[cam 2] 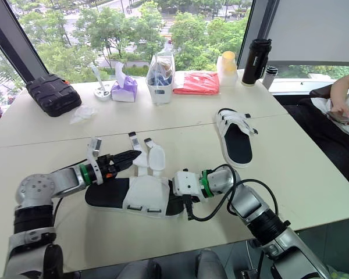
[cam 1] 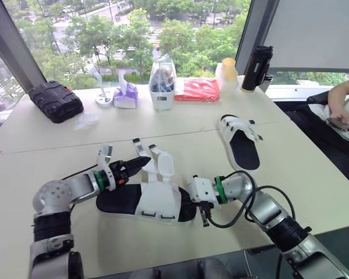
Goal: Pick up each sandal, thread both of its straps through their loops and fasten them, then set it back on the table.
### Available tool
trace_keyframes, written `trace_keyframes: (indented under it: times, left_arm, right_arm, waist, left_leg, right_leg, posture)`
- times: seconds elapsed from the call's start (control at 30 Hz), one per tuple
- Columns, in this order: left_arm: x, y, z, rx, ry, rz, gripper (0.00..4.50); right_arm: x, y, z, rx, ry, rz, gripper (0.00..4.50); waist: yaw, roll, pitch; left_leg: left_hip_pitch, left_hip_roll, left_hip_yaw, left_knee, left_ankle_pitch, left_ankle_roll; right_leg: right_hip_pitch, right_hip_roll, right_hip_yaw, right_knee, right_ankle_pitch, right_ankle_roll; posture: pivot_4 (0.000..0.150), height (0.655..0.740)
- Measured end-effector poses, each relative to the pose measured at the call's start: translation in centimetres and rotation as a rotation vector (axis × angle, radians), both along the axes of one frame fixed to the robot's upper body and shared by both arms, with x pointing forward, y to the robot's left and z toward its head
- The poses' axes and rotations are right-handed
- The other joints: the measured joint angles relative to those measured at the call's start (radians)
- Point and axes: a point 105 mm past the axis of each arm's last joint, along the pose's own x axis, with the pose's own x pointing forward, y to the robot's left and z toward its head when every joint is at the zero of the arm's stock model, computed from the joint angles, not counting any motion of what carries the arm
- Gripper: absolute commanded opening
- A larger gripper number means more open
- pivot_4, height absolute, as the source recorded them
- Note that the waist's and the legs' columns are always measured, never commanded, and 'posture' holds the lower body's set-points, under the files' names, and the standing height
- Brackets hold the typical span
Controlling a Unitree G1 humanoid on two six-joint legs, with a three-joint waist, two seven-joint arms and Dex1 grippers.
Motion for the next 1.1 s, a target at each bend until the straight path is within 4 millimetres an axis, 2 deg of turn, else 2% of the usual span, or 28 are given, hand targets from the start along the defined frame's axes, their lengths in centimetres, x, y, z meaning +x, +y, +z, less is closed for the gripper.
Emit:
trace_keyframes:
  times: [0.17,0.47,0.6,0.7,0.9,1.1]
  left_arm:
    - [-0.1,-0.5,-0.5,-0.005,0.024,0.004,4.45]
    - [-3.8,0.2,-1.3,-0.026,0.048,-0.019,4.45]
    - [-4.5,0.1,-1.4,-0.026,0.054,-0.024,4.45]
    - [-4.5,0.0,-1.4,-0.023,0.054,-0.016,4.45]
    - [-3.3,0.3,-1.1,-0.038,0.046,0.029,4.45]
    - [-2.5,1.1,-1.2,-0.024,0.033,0.088,4.45]
  right_arm:
    - [0.0,0.0,0.2,-0.002,-0.018,0.011,0.0]
    - [1.3,-0.2,0.9,-0.007,-0.12,0.0,0.0]
    - [1.9,-0.4,1.0,-0.015,-0.133,-0.009,0.0]
    - [1.7,-0.6,0.9,-0.022,-0.102,-0.012,0.0]
    - [-0.7,-1.4,0.5,-0.048,0.057,0.011,0.0]
    - [-0.9,-1.3,0.5,-0.046,0.078,0.016,0.0]
  waist:
    - [-0.002,0.0,0.0]
    - [-0.006,0.0,0.0]
    - [-0.005,0.0,0.0]
    - [-0.004,0.0,0.0]
    - [0.0,0.0,0.0]
    - [-0.002,0.0,0.0]
  left_leg:
    - [0.0,0.0,0.0,0.0,0.0,0.0]
    - [0.0,0.0,0.001,0.0,-0.001,0.0]
    - [0.0,0.0,0.0,0.0,-0.001,0.0]
    - [0.0,0.0,0.0,0.0,-0.001,0.0]
    - [0.0,0.0,0.0,0.0,-0.002,0.002]
    - [0.0,0.0,0.0,0.0,-0.002,0.002]
  right_leg:
    - [0.0,0.0,0.0,-0.001,0.0,0.0]
    - [0.0,0.0,0.001,0.0,0.0,0.0]
    - [0.0,0.0,0.001,0.0,0.0,0.0]
    - [0.0,0.0,0.001,0.0,0.0,0.0]
    - [0.0,0.0,0.0,-0.001,0.0,0.0]
    - [0.0,0.0,0.0,0.0,0.0,0.0]
  posture:
    - [0.15,0.74]
    - [0.15,0.74]
    - [0.15,0.74]
    - [0.15,0.74]
    - [0.15,0.74]
    - [0.15,0.74]
